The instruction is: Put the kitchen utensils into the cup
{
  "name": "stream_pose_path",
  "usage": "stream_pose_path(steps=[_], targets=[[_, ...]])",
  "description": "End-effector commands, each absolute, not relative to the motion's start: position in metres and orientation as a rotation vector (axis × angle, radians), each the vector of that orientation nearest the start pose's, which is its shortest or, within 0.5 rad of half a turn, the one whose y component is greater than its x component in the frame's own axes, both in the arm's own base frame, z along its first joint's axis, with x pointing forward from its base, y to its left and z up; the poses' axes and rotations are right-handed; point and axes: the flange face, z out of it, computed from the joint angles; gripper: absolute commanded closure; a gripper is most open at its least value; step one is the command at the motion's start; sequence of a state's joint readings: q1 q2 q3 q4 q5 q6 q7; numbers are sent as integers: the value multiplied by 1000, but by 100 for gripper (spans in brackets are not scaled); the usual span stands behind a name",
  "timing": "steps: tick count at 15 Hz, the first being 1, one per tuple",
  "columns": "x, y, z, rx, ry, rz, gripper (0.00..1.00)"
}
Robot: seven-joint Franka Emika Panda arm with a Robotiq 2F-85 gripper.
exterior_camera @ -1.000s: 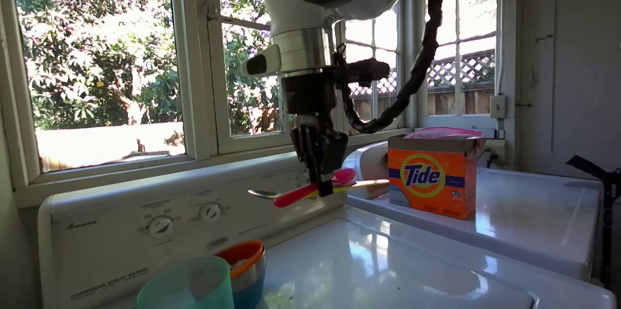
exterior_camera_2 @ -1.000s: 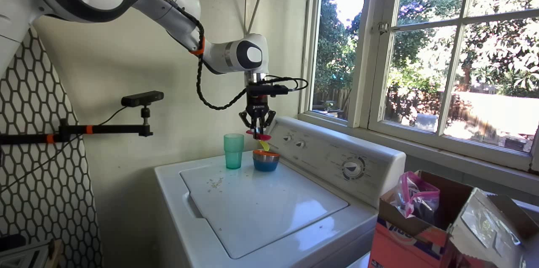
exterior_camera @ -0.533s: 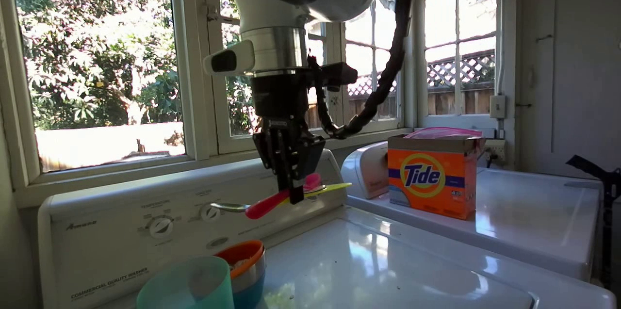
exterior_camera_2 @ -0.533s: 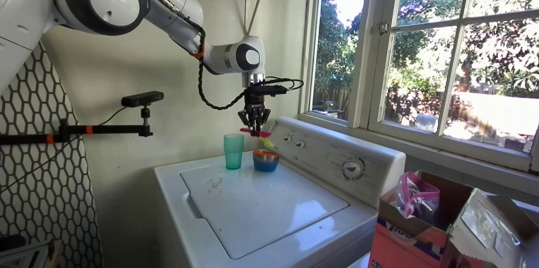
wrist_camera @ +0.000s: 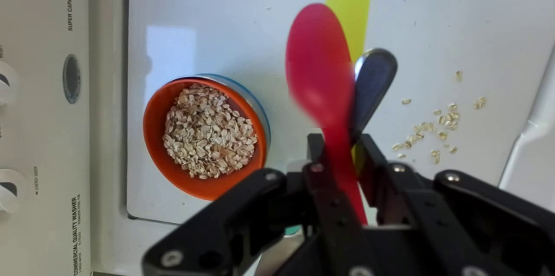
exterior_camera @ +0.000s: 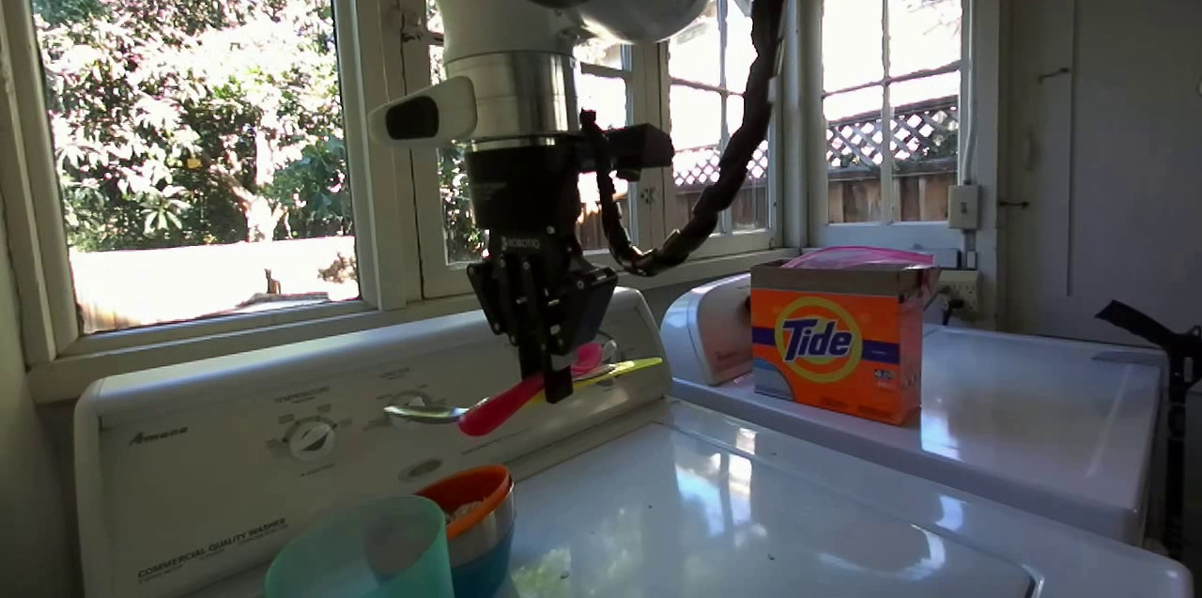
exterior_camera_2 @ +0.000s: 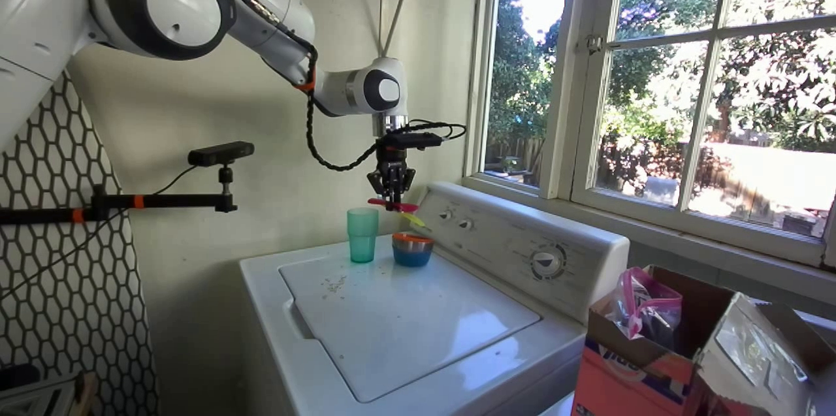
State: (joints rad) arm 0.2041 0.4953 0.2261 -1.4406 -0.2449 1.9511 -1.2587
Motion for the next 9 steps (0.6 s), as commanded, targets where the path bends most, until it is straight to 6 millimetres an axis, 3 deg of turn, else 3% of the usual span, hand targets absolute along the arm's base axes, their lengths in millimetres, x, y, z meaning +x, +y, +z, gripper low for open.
stream_pose_path(steps=[1,9], targets=[[650,258,418,1873,2355,-93,94],[636,272,426,1728,2485,-238,94]])
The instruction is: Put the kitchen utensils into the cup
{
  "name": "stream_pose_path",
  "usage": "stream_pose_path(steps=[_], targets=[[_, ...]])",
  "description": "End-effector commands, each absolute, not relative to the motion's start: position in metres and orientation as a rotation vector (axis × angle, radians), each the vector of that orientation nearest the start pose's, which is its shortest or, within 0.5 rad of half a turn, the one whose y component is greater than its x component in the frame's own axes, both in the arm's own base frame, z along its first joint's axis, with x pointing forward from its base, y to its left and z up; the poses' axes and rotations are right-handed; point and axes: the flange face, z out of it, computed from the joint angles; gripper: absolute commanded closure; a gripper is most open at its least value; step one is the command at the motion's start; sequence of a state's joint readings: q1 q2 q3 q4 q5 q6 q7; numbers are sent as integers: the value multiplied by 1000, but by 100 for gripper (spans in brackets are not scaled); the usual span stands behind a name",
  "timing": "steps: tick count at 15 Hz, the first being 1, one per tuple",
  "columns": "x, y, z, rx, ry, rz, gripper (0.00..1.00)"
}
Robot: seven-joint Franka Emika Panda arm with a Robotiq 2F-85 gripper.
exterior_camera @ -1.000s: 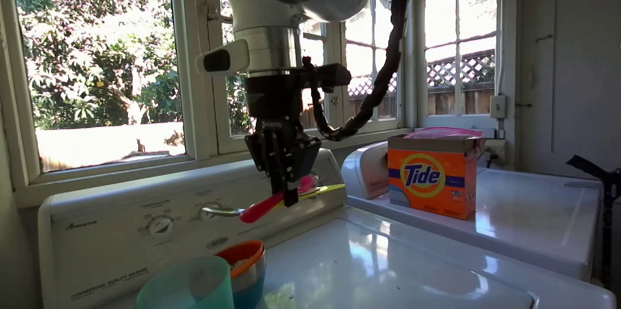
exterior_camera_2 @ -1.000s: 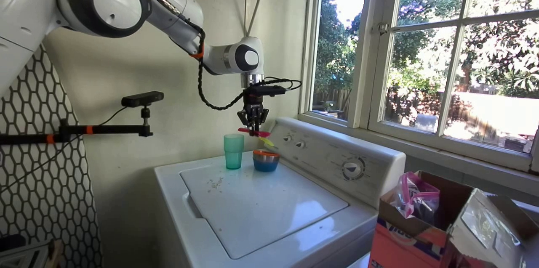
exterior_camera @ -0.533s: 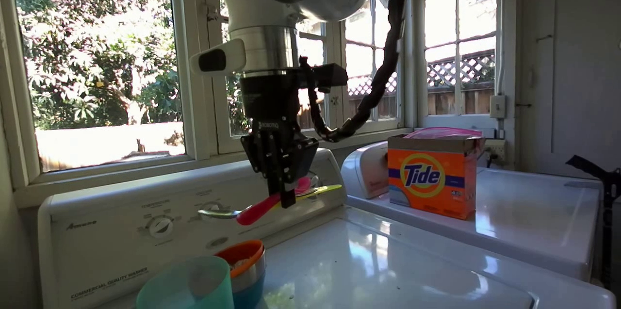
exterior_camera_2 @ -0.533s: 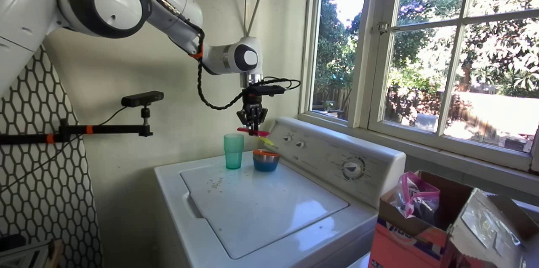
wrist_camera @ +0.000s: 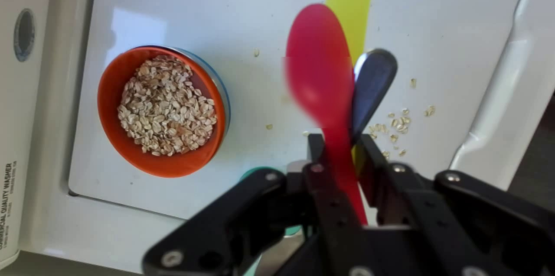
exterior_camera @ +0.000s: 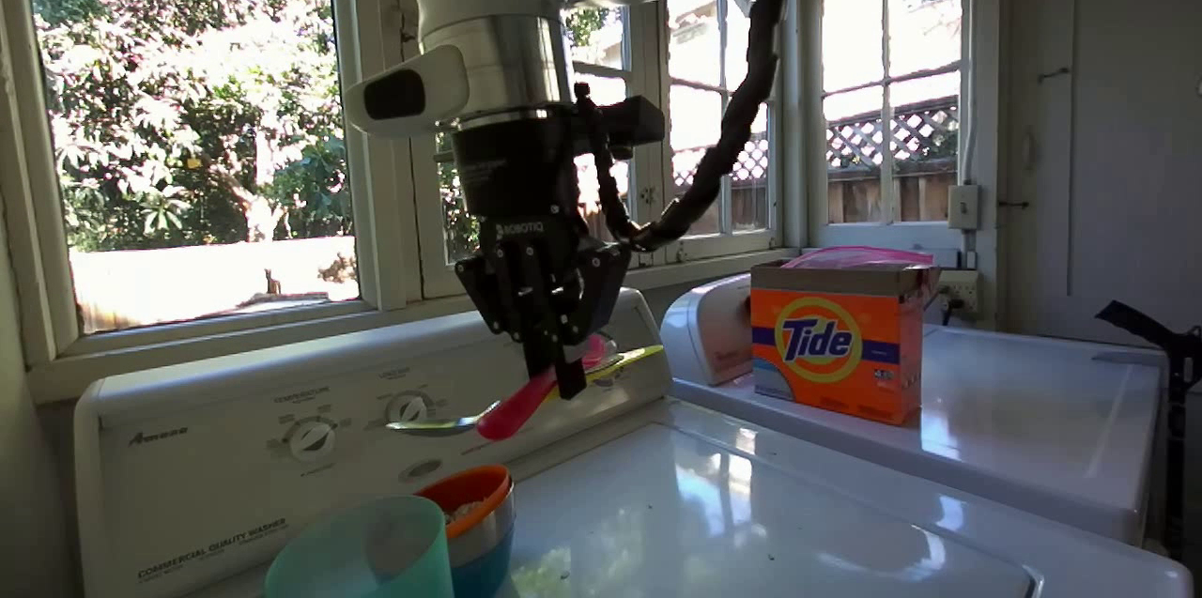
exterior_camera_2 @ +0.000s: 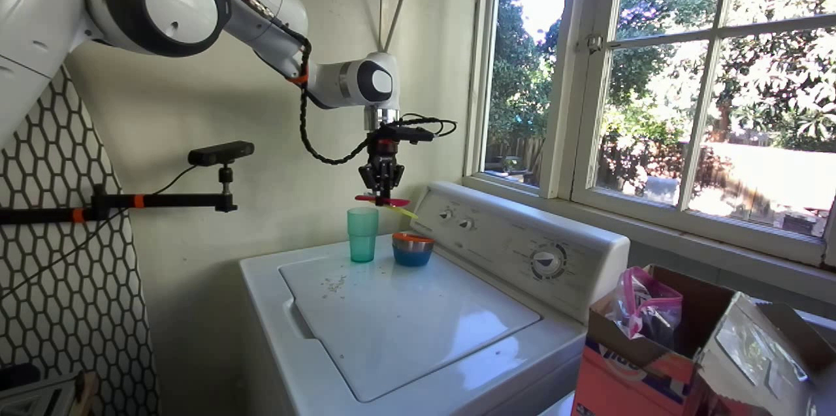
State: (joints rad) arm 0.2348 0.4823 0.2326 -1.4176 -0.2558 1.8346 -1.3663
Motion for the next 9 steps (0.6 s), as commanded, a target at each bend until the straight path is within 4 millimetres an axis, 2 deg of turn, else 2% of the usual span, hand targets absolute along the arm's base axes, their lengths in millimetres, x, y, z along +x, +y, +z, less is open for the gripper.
stream_pose_path(steps=[1,9], targets=[[636,273,425,1714,2497,-247,94],[643,305,414,1620,2475,-331,94]])
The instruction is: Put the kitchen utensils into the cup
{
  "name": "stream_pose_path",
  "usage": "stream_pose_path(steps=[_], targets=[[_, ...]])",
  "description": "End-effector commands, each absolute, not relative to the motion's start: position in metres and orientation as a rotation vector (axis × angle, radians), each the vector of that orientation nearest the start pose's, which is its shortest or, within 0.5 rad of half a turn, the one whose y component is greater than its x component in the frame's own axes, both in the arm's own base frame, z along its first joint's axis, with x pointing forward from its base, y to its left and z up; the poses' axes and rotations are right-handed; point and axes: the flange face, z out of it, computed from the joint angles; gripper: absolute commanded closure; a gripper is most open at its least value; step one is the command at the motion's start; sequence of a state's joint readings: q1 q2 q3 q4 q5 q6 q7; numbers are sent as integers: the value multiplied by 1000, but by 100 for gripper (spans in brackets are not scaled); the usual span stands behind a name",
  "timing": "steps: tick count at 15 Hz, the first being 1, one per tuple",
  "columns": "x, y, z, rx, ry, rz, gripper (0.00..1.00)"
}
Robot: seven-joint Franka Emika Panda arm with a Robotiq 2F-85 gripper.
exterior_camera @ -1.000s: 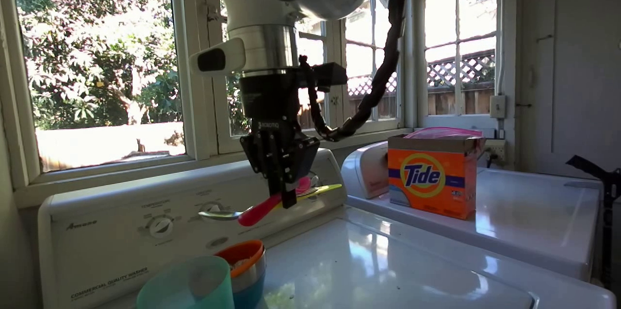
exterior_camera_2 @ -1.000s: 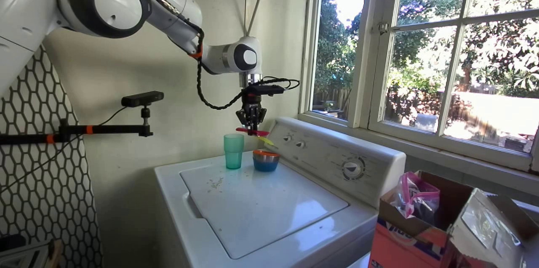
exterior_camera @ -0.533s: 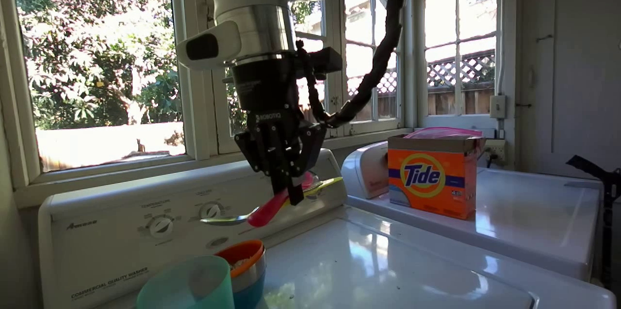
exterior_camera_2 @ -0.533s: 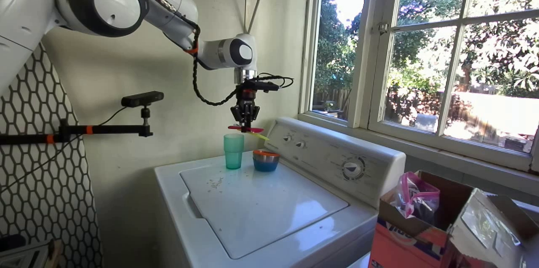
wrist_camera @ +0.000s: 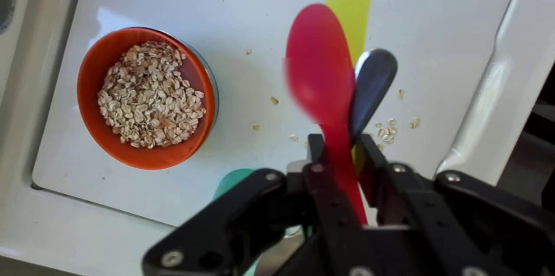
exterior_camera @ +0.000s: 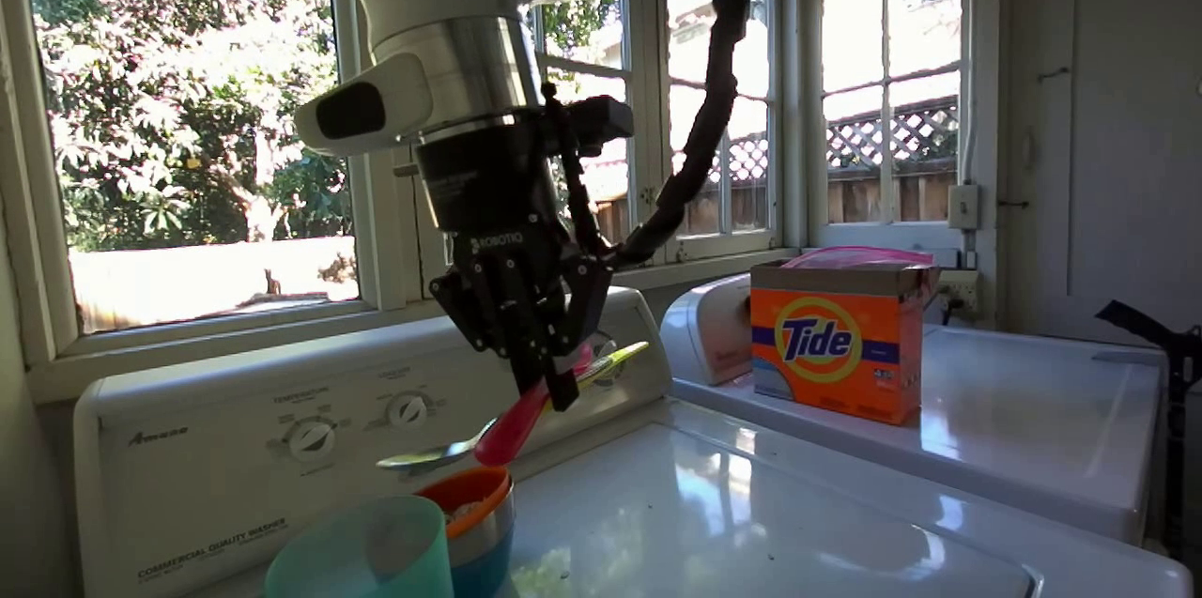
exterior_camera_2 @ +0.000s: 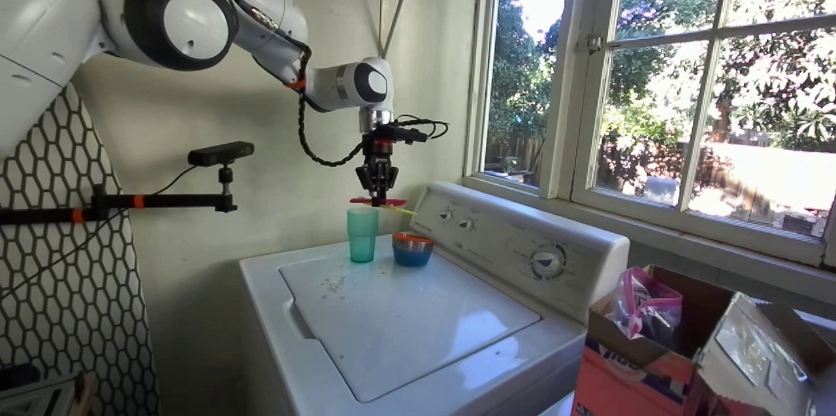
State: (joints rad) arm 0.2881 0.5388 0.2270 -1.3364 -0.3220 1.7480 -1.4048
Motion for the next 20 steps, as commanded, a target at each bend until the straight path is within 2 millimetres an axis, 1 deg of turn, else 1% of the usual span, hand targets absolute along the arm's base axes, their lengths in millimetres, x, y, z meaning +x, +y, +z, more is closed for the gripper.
stream_pose_path(steps=[1,5,10,14,20], targets=[[644,309,412,1608,2473,-336,94],[652,319,407,1590,2460,-345,94],[659,324,402,1576,2450,-392,94],[660,333,401,1542,2410,-453,94],[656,355,396,1469,2381,-516,94]])
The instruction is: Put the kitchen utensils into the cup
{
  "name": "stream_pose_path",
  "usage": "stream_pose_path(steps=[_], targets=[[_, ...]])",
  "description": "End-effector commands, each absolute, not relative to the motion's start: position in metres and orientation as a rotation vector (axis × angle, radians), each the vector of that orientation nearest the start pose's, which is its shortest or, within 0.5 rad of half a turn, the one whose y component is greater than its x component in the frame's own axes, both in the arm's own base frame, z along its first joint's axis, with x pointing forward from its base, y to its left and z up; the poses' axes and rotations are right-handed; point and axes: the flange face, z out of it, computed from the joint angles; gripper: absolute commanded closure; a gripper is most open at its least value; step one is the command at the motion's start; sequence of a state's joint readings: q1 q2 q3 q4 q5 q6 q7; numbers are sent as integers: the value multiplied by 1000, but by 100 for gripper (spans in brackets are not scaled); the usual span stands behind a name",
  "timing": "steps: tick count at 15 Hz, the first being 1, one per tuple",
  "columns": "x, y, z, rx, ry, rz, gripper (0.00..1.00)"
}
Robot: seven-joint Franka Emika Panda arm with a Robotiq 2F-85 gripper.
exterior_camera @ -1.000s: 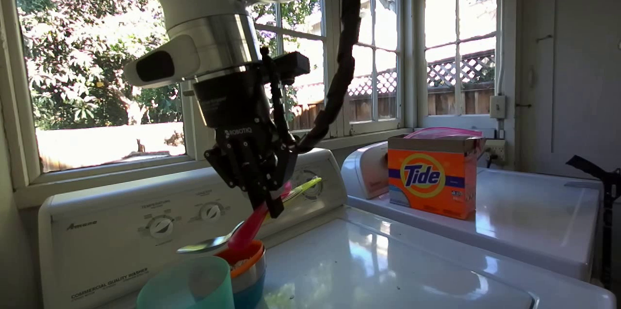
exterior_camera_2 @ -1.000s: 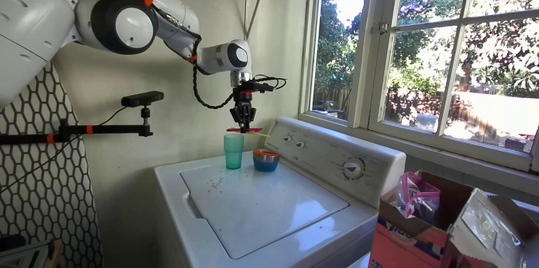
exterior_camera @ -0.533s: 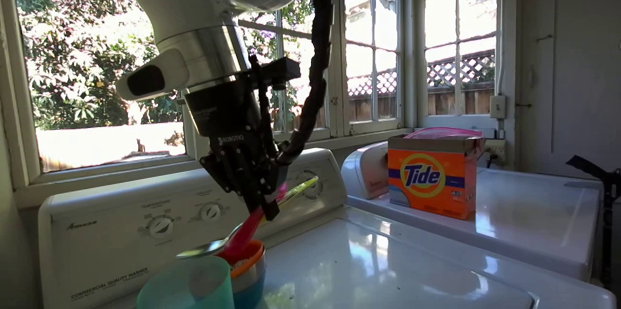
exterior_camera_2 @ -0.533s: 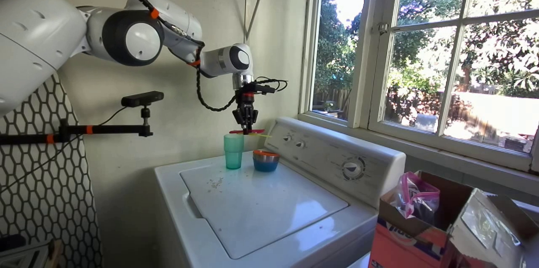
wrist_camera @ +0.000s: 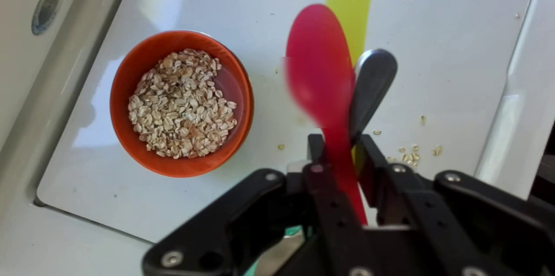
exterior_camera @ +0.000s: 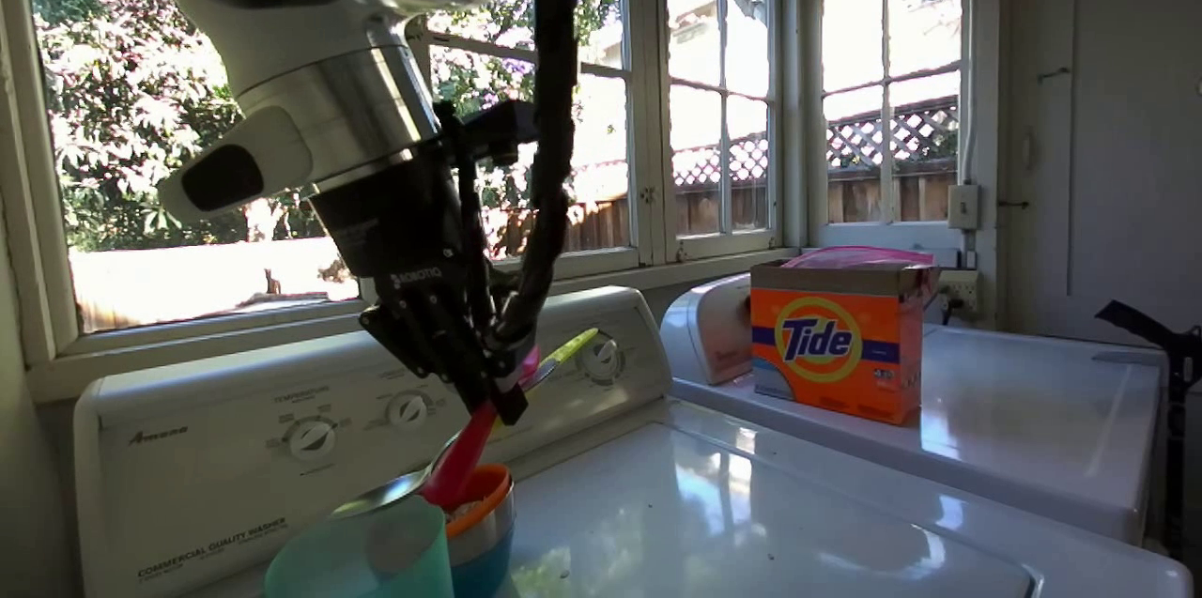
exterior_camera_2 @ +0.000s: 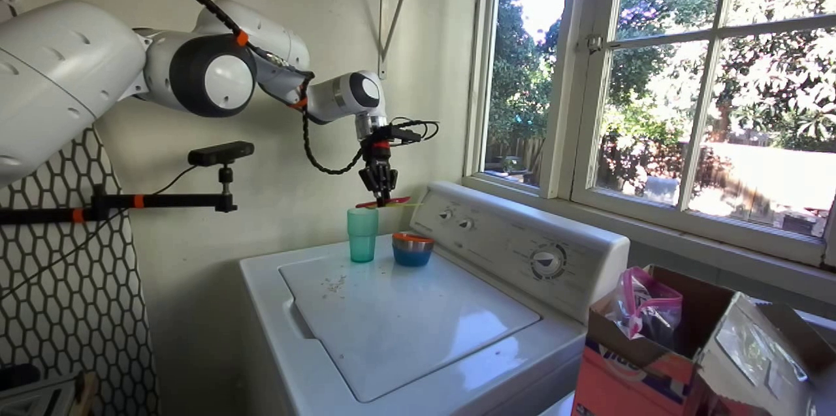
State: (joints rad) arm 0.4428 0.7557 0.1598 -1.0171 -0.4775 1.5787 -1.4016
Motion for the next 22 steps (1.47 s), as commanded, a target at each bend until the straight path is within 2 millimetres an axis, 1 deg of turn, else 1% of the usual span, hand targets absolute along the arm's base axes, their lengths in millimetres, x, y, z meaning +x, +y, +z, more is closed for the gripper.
stream_pose_path(steps=[1,4,11,18,22], targets=[[655,357,394,1460,2369,-532,94],[654,364,389,1433,2338,-564,94],[659,375,382,1393,2315,-560,94],[660,385,382,1332,2286,-568,94],[657,397,382,1336,2262,-545,94]])
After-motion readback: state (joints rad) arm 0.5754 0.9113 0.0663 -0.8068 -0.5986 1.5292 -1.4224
